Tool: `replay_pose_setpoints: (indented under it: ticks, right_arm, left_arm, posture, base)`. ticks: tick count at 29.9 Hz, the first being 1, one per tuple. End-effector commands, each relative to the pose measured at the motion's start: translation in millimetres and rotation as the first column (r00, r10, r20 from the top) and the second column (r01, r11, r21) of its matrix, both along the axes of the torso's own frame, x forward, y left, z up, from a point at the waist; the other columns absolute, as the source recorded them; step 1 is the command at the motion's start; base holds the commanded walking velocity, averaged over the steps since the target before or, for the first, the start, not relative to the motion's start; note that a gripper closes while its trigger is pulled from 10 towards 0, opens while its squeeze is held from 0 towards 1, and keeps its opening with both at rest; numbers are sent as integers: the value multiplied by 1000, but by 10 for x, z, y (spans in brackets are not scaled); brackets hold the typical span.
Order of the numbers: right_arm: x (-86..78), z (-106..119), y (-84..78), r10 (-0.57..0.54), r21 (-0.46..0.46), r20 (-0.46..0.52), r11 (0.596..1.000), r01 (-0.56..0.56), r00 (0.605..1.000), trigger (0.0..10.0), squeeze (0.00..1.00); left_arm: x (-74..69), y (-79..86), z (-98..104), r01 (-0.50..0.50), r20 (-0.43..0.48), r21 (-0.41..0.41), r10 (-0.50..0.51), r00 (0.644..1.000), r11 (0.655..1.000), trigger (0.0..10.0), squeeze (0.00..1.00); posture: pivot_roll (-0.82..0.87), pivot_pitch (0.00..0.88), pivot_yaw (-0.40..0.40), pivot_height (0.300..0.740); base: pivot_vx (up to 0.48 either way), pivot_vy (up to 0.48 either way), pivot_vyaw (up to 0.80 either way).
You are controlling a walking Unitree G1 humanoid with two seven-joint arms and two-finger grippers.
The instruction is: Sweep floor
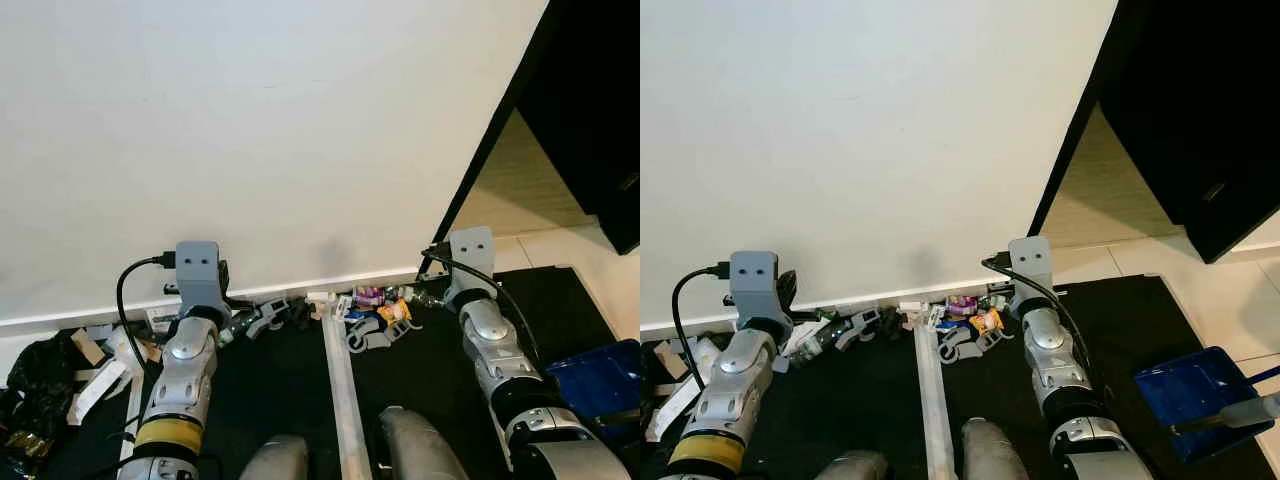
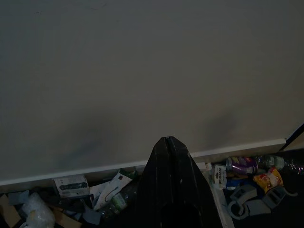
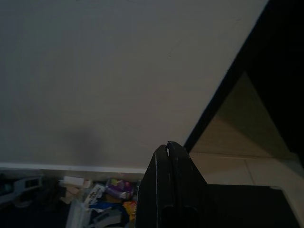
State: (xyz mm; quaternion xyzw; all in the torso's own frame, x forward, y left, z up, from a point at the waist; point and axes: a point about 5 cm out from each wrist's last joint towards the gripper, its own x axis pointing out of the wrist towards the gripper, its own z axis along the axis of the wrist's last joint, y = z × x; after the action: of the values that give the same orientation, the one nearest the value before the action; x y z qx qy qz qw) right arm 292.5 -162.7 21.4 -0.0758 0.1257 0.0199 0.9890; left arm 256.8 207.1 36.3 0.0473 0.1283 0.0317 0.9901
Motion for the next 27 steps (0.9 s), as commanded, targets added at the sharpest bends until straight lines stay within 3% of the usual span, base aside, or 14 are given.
replay_pose_setpoints:
  ticks: [1,27]
  right_arm:
    - [12,10,18,0,18,9,1000,-1,1000,10000,0]
    - [2,0,50,10,34,11,999,-10,1000,10000,0]
  left_arm:
    - [-48,-36,-58,6,-13,-1,-6,1000,1000,10000,0]
    - [-44,-105,-32,36,-5,32,-36,999,999,10000,0]
  posture:
    - [30,0,-22,740]
    - [35,0,-13,740]
  base:
    - [0,0,0]
    - [0,0,0]
